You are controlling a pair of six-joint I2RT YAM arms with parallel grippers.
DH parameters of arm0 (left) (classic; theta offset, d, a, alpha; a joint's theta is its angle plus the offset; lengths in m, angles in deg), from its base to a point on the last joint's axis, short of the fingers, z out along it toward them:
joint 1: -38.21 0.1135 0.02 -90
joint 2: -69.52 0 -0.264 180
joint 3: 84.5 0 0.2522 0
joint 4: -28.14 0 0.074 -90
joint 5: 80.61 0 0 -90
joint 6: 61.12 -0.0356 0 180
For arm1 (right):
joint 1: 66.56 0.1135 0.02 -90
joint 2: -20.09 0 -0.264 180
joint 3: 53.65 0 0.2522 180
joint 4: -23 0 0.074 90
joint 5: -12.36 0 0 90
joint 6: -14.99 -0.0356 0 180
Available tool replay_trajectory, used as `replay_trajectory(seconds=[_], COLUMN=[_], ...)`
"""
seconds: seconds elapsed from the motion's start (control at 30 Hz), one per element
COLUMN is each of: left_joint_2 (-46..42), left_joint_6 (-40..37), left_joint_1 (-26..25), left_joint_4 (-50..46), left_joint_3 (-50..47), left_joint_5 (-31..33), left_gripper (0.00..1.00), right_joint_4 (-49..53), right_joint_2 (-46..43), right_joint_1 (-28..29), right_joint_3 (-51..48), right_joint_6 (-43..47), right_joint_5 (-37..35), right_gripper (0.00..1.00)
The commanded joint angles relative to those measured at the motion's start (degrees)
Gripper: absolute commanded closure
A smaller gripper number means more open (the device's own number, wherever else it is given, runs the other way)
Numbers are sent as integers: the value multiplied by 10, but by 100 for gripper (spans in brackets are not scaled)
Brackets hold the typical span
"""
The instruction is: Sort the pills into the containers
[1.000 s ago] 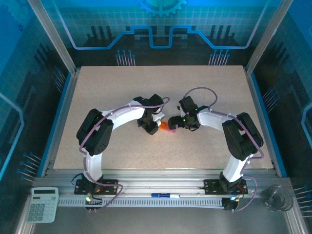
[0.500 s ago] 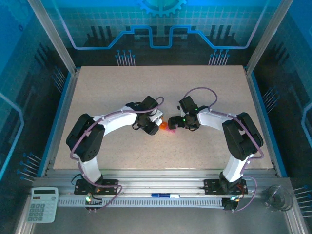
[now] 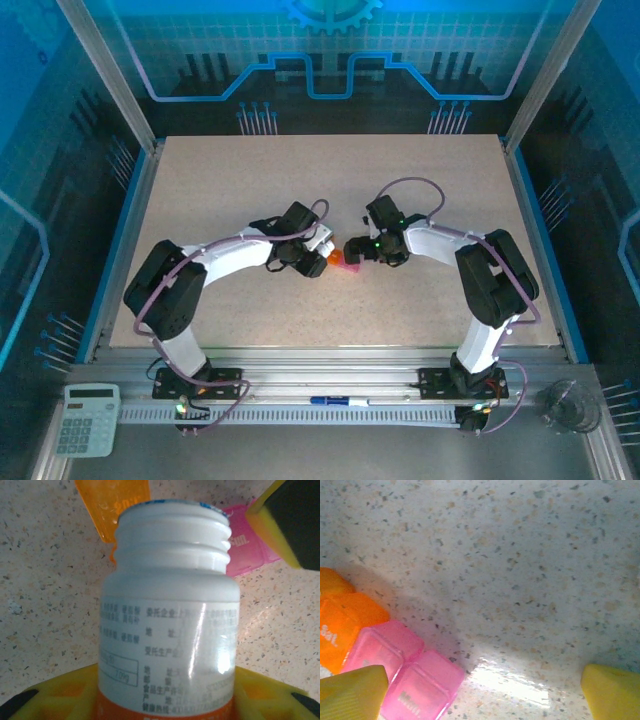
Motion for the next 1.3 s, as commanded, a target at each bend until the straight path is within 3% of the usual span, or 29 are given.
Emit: replay_trajectory(seconds=[0.0, 0.57, 0.87, 1.27], left_joint_2=[-37, -150, -176, -219], left_joint_6=[10, 5, -3, -9], left_joint_1=[7, 14, 18, 21], left_joint_4=[48, 219, 327, 446], left_joint_3=[-23, -113, -112, -114], left_joint_5=[-18, -26, -36, -66], left_gripper=[100, 100, 100, 100], right_joint_4=[26, 101, 159, 186], right_joint_2=[3, -78, -120, -94], right_joint_1=[2, -37, -100, -137], right_joint_3=[27, 48, 57, 88], right_joint_6=[2, -12, -12, 24], right_joint_5=[20, -26, -46, -36], right_gripper=[0, 0, 0, 2])
